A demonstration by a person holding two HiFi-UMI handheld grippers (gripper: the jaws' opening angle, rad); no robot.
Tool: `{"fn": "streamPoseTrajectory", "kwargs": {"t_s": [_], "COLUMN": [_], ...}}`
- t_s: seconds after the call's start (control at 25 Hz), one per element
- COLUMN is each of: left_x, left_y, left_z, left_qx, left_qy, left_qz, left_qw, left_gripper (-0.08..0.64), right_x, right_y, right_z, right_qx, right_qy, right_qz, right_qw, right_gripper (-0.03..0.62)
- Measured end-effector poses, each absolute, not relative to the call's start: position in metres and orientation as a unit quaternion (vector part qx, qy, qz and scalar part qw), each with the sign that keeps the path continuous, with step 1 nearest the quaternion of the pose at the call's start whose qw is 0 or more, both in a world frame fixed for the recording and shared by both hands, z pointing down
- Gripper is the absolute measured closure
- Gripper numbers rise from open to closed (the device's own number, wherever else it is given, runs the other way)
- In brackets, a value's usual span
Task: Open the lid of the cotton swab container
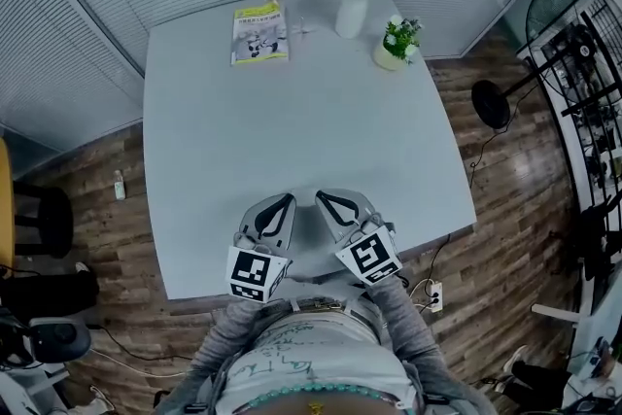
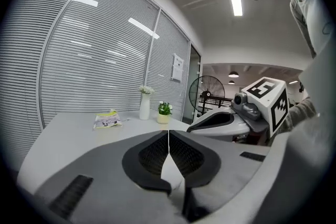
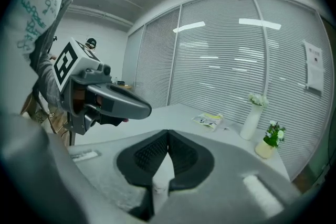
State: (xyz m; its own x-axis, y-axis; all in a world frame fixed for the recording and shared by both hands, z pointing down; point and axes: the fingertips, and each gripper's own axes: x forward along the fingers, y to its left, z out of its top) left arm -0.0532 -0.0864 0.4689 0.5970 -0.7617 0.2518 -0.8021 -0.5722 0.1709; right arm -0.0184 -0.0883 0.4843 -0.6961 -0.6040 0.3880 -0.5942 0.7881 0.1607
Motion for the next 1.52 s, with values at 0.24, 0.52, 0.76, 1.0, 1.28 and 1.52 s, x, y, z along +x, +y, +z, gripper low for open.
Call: {"fn": "streamPoseTrajectory", "kwargs": {"t_s": [0.24,0.52,0.76,1.0,1.28,1.52], "left_x": [-0.055,-0.056,-0.056,-0.051,-0.046,-0.05], "left_y": [-0.087,-0.087,-0.084,-0.08,-0.082,-0.084], "left_z": [0.505,0.549,0.574,0.589,0.596,0.598], "left_qx": [0.881,0.876,0.874,0.87,0.875,0.875], "left_qy": [-0.437,-0.427,-0.416,-0.407,-0.394,-0.392], "left_qz": [0.113,0.157,0.188,0.213,0.218,0.225], "left_qw": [0.145,0.161,0.169,0.177,0.177,0.176], "left_gripper": [0.557,0.557,0.557,0.557,0.557,0.557], "right_x": [-0.011,-0.007,-0.001,0.008,0.011,0.015], "right_y": [-0.089,-0.09,-0.089,-0.084,-0.085,-0.086], "right_z": [0.525,0.559,0.584,0.598,0.611,0.626], "right_qx": [0.318,0.301,0.289,0.281,0.269,0.25], "right_qy": [-0.912,-0.907,-0.901,-0.899,-0.9,-0.904], "right_qz": [0.004,0.02,0.033,0.046,0.06,0.086], "right_qw": [0.26,0.294,0.321,0.332,0.338,0.335], "right_gripper": [0.592,0.592,0.592,0.592,0.591,0.545]}}
